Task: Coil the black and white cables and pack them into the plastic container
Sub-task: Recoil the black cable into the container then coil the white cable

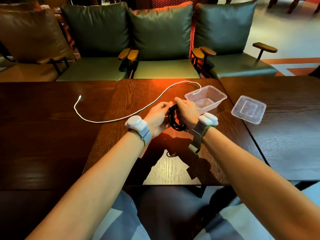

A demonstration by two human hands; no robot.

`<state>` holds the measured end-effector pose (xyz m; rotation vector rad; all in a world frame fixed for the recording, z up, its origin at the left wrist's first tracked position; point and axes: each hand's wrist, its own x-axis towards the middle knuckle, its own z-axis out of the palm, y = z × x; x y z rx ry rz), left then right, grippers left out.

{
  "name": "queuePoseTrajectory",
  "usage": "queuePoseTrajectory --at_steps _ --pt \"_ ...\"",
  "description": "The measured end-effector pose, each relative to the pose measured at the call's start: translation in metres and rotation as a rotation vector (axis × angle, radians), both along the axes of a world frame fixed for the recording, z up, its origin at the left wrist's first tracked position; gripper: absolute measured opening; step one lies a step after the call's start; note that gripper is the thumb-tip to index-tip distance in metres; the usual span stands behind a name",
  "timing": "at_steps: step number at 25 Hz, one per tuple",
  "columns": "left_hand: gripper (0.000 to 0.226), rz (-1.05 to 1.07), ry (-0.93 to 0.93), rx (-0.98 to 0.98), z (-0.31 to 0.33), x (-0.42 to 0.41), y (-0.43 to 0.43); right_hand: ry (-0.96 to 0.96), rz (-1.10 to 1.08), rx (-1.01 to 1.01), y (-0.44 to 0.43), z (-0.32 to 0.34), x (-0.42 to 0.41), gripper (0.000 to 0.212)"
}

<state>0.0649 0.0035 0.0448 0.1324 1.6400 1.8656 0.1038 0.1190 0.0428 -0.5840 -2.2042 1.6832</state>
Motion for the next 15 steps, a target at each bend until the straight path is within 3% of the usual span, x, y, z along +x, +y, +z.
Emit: queuePoseTrajectory --at_steps 4,9,12,15 --pt "0.031 -0.002 0.235 -0.018 -0.013 0.008 0.000 -0.099 -0.043 0.196 0.008 -0.005 0.001 0.043" --pt "0.033 -0.158 0.357 -0.058 -0.028 0.016 -0.005 -0.180 -0.082 0.390 0.017 -0.005 0.001 0.046" --pt "0.038 -0.169 0.250 -0.043 -0.026 0.022 -0.002 -0.132 -0.146 0.298 0.017 -0.006 0.003 0.033" --pt "0.043 -0.180 -0.035 0.107 -0.027 0.024 -0.003 -0.152 -0.012 0.348 0.018 -0.005 0.002 0.054"
